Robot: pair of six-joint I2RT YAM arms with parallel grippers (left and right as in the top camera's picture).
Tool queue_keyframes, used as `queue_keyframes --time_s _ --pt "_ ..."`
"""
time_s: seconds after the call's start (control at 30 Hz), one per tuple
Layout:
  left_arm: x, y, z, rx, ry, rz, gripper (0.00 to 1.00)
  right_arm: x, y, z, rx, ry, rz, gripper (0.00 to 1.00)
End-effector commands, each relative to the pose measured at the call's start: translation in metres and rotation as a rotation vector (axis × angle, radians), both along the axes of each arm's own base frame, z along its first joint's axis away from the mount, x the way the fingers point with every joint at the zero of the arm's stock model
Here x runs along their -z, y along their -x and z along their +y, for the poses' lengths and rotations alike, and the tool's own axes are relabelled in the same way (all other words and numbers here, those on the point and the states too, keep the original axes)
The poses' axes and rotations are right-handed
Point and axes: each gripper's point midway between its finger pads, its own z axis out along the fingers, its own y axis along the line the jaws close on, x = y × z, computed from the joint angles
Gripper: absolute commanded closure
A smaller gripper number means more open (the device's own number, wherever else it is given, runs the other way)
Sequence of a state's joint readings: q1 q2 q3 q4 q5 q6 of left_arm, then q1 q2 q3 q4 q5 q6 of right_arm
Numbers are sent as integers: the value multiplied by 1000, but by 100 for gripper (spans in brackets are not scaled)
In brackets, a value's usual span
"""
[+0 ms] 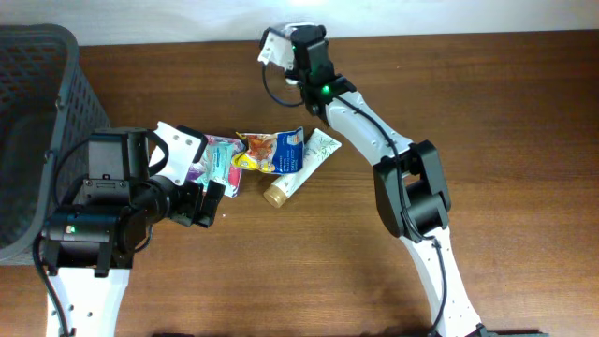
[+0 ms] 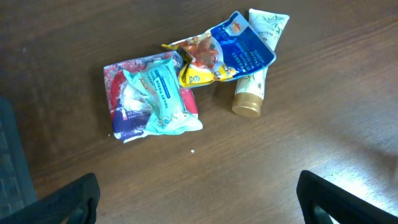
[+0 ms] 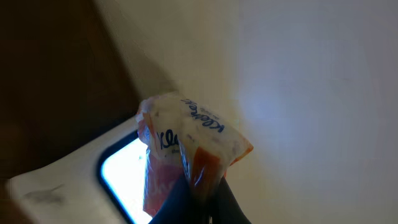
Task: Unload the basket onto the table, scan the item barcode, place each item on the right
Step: 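Hold the orange tissue pack over the scanner window with right gripper, then carry the tissue pack to the right and drop it on the table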
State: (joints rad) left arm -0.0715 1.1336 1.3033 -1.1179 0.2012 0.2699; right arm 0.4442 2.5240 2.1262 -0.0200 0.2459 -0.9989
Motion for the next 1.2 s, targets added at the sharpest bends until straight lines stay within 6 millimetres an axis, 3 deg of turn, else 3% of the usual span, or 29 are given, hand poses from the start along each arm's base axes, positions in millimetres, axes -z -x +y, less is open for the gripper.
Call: queue_keyframes --time_s 0.0,0.1,0.23,0.4,0.53,0.63,0.8,0.9,1.0,1.07,1.17 --pt "-1 0 3 4 -15 -8 1 -24 3 0 16 -8 -15 96" --pt "-2 1 3 4 -15 -12 1 -36 6 -2 15 -12 -11 96" --pt "-6 3 3 4 -14 -26 1 -36 8 3 -13 -22 -6 96" --pt "-6 3 3 4 -13 -28 1 -55 -3 -23 84 12 -82 96" --pt "-6 3 3 4 -13 -28 1 -127 13 -43 171 -158 -109 96" --pt "-7 3 3 4 -13 -33 1 -155 35 -81 277 -322 -11 96" --pt "-17 9 3 4 -10 -70 1 -177 83 -166 429 -738 280 96" --pt "-25 14 3 4 -8 -104 1 -192 118 -227 511 -937 411 96" --pt "-31 18 4 4 -6 -129 1 -187 160 -292 667 -1070 530 96" --pt "-32 19 4 4 -6 -134 1 -171 191 -330 757 -1170 653 96" --pt "-32 19 2 11 3 -133 1 -150 222 -383 865 -1328 735 96"
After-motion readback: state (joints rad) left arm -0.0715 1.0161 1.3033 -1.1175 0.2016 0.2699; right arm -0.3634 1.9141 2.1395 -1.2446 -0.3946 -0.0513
